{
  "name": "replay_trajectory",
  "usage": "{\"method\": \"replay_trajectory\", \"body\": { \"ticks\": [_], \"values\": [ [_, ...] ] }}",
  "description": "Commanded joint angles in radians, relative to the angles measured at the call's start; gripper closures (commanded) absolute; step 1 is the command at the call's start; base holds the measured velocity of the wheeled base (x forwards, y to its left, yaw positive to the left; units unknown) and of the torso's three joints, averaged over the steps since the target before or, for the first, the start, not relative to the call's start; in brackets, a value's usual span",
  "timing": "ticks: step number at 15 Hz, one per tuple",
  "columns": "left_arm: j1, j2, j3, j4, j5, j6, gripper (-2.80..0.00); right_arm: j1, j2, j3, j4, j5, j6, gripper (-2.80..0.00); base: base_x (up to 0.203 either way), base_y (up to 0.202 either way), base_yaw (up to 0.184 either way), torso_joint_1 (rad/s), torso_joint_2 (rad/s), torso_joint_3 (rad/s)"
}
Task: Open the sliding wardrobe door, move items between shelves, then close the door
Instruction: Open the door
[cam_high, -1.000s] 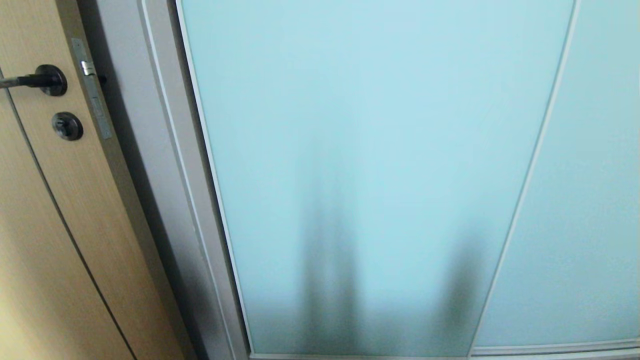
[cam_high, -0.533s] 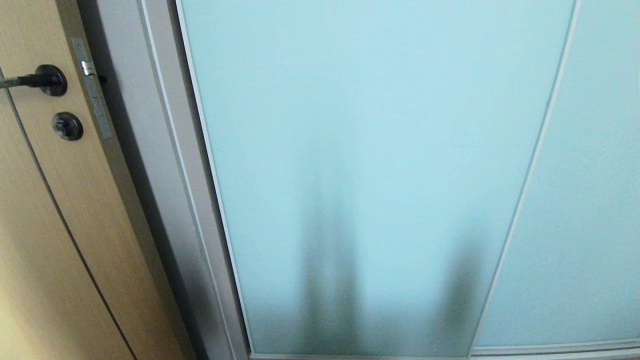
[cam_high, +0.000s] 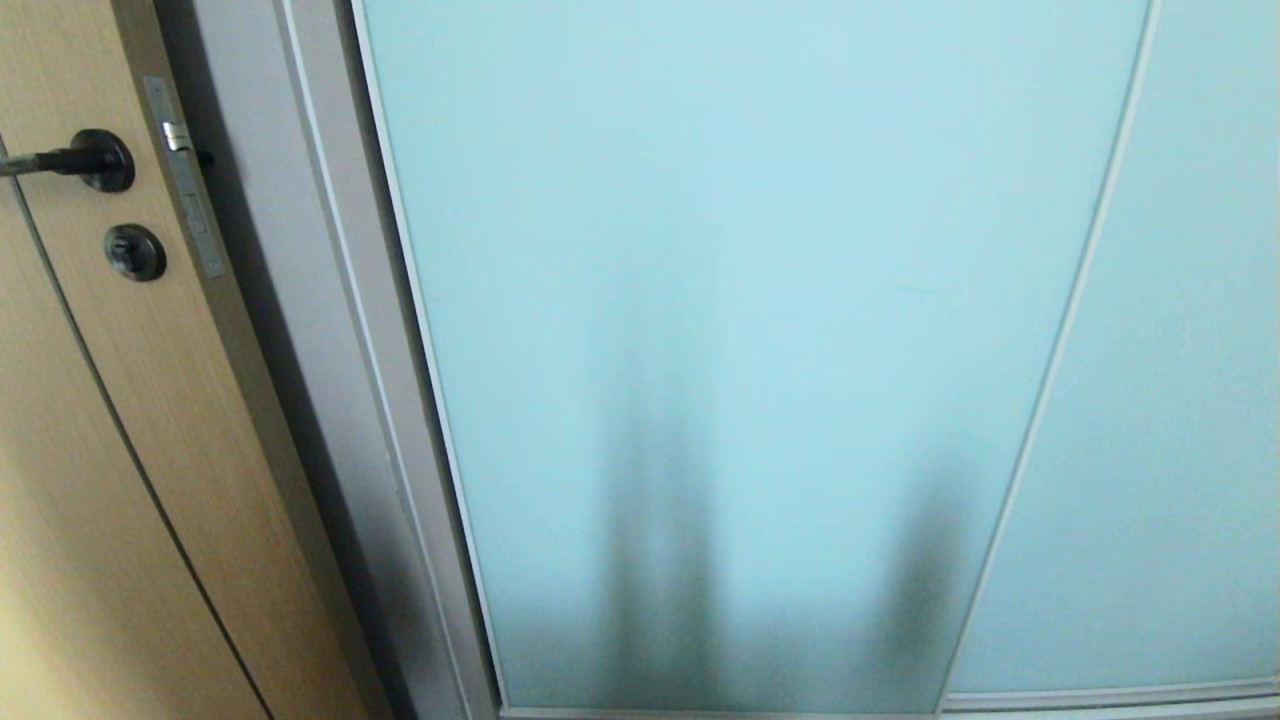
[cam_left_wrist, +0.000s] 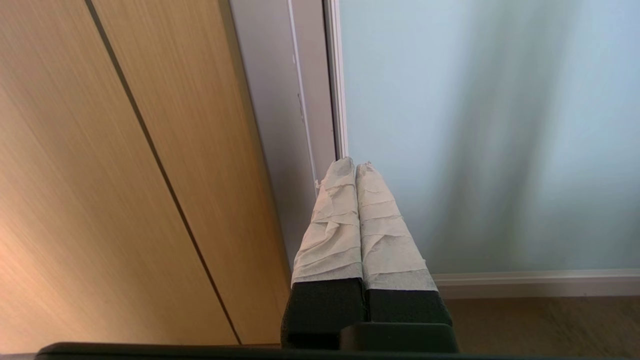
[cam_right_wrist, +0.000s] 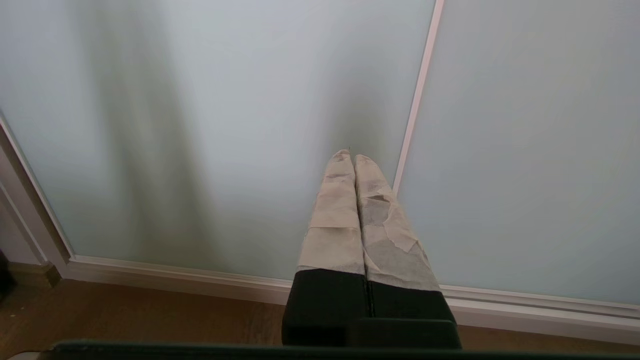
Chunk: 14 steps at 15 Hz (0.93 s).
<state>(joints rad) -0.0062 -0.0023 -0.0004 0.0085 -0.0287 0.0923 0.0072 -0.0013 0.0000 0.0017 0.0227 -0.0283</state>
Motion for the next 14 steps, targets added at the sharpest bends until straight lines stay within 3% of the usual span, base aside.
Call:
{"method": "replay_trajectory", "body": {
  "ticks": [1,14],
  "values": [
    [0.0,0.002,0.002,0.001,0.0,0.001,0.0,0.0,-0.002,0.0,0.0,0.0,-0.001,0.0,0.0,0.0,0.0,0.0,0.0,0.0],
    [0.0,0.002,0.002,0.001,0.0,0.0,0.0,0.0,-0.002,0.001,0.0,0.0,-0.001,0.0,0.0,0.0,0.0,0.0,0.0,0.0]
  ]
}}
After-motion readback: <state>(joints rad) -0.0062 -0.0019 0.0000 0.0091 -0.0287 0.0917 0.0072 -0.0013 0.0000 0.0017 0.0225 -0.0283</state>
